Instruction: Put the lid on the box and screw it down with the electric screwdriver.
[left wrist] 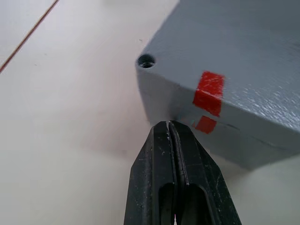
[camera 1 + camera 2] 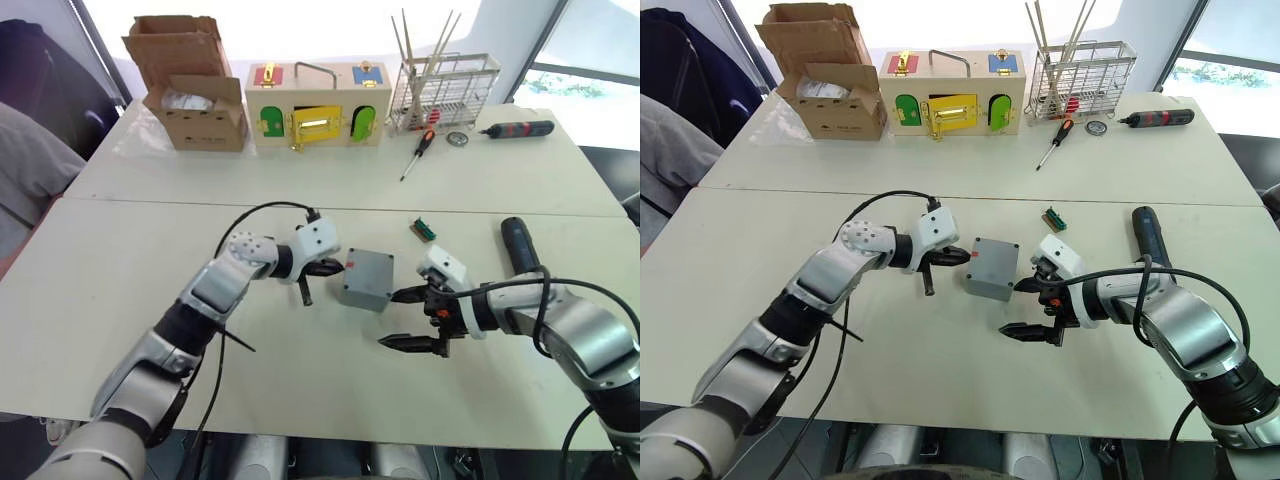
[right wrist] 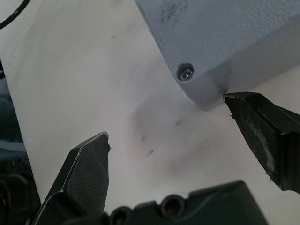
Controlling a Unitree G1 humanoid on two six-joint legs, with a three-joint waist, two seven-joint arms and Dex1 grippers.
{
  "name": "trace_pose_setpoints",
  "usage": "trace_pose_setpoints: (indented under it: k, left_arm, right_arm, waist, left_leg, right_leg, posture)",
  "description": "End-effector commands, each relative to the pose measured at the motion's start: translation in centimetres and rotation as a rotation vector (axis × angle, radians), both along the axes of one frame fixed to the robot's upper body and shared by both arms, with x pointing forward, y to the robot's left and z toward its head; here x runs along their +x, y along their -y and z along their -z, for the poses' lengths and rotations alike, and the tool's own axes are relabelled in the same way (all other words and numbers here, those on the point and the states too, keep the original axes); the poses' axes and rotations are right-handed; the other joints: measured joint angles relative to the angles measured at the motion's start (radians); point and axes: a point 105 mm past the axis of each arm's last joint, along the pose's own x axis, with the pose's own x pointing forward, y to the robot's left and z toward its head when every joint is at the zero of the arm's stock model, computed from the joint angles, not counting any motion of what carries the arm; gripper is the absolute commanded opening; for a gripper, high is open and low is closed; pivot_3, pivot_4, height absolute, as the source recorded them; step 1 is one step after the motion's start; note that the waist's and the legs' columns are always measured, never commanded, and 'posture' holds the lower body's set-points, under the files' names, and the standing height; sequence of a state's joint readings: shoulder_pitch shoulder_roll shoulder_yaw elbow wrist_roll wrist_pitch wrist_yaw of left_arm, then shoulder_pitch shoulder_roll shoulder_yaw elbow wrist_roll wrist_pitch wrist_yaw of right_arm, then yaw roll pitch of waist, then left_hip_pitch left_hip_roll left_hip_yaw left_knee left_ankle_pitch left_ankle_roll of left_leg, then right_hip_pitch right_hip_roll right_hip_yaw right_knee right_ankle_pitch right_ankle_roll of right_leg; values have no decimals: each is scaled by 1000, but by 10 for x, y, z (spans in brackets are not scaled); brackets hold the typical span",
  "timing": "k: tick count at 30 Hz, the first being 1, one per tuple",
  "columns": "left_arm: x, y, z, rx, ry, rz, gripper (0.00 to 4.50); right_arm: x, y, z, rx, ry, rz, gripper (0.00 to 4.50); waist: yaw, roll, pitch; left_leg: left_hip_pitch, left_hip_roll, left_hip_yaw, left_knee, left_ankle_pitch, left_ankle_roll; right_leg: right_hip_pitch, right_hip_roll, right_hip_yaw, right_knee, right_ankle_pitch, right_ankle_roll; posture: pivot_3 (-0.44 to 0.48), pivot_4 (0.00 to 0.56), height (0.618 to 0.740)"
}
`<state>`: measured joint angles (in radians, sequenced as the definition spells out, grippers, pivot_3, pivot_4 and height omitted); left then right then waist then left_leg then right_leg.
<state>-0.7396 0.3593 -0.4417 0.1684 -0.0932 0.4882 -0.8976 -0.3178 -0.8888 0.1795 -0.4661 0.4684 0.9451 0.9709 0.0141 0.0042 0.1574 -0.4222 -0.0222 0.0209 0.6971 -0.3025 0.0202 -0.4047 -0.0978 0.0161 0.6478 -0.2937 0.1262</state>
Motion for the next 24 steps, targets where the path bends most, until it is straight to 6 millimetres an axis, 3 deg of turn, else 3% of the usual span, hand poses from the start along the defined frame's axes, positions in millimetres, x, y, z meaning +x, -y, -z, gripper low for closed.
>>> trace_pose_setpoints:
  k: [1,7,10,13,19,24]
  left_arm:
    - [8,14,-17,-65,40,19,0]
    - [15,8,-16,-30,79,13,0]
    - [18,-27,-11,101,124,-22,0]
    - [-5,-44,-11,157,91,24,0]
    - [-50,-38,-9,113,-30,119,0]
    - [-42,-28,-5,77,-29,52,0]
  right_arm:
    - [-7,-13,-14,51,35,-35,4459]
    - [-14,-12,-17,43,32,-28,4459]
    - [5,26,-13,-174,144,56,4459]
    - [24,46,-16,-259,229,96,4459]
    - [47,36,-20,-227,303,53,4459]
    - [55,24,-17,-209,301,-10,4459]
  waist:
    - [0,0,0]
    - [-2,0,0]
    - [-2,0,0]
    - [-11,0,0]
    - [1,0,0]
    - [-1,0,0]
  left_leg:
    - [0,0,0,0,0,0]
    - [-1,0,0,0,0,0]
    - [-1,0,0,0,0,0]
    - [-1,0,1,-1,0,0]
    - [-2,1,0,0,0,0]
    - [-2,0,0,1,0,0]
  right_leg:
    - [0,0,0,0,0,0]
    - [-1,0,0,0,0,0]
    - [-1,0,0,0,0,0]
    - [-3,0,0,0,0,0]
    - [-3,0,0,1,0,0]
    - [-1,0,0,1,0,0]
  posture:
    - [0,150,740]
    - [0,150,740]
    - [0,150,740]
    - [0,150,740]
    - [0,150,740]
    - [0,150,740]
